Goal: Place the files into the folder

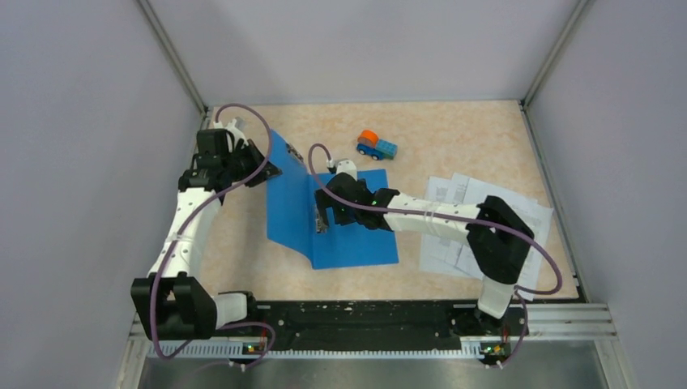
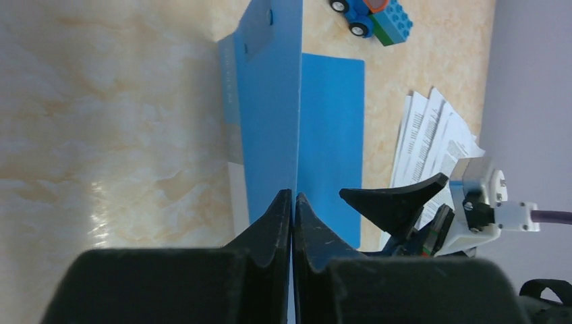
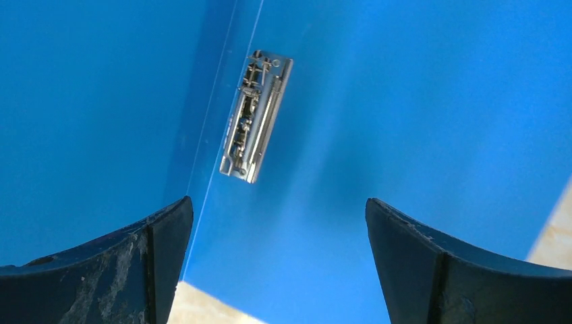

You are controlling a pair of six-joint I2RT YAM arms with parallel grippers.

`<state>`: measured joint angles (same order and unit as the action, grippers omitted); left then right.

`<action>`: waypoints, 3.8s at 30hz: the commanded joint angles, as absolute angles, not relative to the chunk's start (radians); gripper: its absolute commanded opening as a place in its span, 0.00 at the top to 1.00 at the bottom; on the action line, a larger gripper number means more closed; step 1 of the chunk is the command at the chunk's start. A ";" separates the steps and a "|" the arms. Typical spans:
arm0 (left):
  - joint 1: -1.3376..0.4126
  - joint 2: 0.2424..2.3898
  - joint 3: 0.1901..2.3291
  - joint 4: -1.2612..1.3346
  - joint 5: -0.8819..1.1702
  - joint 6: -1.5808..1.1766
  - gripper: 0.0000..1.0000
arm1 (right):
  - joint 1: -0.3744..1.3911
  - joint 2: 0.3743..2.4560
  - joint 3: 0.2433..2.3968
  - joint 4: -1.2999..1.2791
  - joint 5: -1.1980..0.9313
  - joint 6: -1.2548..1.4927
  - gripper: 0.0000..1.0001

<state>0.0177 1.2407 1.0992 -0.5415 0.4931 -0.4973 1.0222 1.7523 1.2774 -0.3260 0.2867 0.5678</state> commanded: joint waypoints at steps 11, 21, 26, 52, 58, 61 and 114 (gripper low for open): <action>0.050 1.253 1.169 -0.659 0.218 -0.432 0.55 | 1.022 2.025 1.473 -0.155 0.334 0.604 0.02; 0.049 1.190 1.292 -0.715 -0.044 -0.434 0.26 | 1.026 2.175 1.597 -0.308 0.390 0.592 0.01; 0.006 1.151 1.403 -0.777 -0.186 -0.432 0.26 | 1.027 2.233 1.655 -0.402 0.440 0.583 0.01; -0.309 0.984 1.033 -0.603 -0.243 -0.835 0.51 | 1.011 2.296 1.642 -0.428 0.352 0.633 0.01; -0.305 0.944 0.999 -0.555 -0.223 -0.859 0.30 | 1.010 2.291 1.630 -0.421 0.339 0.636 0.01; -0.304 0.900 0.965 -0.496 -0.197 -0.862 0.25 | 1.010 2.291 1.627 -0.419 0.335 0.636 0.01; -0.175 0.660 0.457 0.113 0.036 -0.886 0.04 | 0.887 2.160 1.369 -0.272 0.227 0.654 0.07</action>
<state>-0.2108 0.7170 0.5076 -0.0116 -0.0109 -0.8734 0.9199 2.0815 1.3975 -0.0811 0.1963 0.6323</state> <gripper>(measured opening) 0.962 0.930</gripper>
